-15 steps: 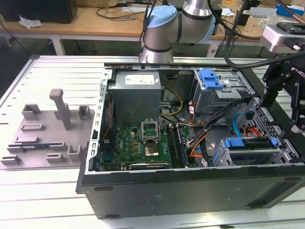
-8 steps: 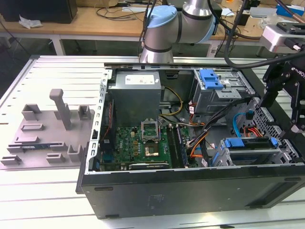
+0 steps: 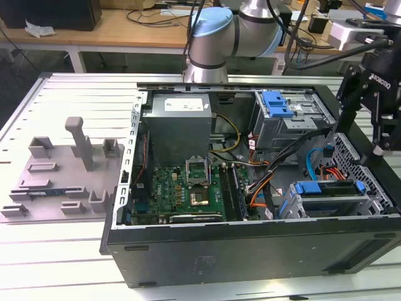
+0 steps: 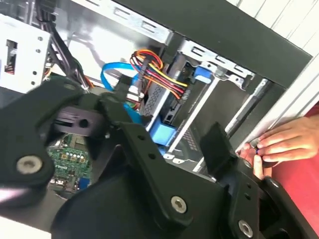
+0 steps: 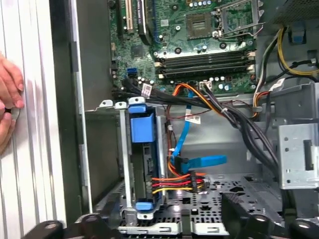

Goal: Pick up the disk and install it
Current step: 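Insert the second disk wire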

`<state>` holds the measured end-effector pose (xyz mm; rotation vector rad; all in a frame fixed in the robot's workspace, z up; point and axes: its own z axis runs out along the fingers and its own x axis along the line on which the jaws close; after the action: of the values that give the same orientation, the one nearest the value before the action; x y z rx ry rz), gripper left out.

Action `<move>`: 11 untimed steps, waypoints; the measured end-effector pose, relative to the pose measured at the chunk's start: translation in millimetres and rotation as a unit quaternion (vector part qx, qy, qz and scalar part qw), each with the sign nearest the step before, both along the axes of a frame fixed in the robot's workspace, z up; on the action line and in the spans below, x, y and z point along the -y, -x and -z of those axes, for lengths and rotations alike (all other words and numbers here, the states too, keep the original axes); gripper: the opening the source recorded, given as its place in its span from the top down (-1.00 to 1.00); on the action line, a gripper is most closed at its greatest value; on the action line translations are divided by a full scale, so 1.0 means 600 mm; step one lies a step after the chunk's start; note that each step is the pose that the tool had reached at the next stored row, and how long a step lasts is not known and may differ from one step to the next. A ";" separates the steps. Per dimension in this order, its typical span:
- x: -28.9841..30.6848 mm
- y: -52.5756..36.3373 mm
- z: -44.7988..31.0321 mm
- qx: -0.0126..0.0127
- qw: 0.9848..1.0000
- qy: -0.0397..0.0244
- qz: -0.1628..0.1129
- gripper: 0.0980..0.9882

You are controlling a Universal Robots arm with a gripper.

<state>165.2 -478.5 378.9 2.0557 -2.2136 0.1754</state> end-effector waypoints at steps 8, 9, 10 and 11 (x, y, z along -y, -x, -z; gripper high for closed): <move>-0.0296 0.012 0.005 0.000 1.000 0.010 0.000 -0.15; -0.0340 0.014 0.005 0.000 1.000 0.013 0.000 0.00; -0.0379 0.016 0.006 0.000 1.000 0.016 0.000 0.14; -0.0404 0.016 0.006 -0.001 1.000 0.023 0.000 0.14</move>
<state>155.6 -454.3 375.2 2.0308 -2.1872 0.2225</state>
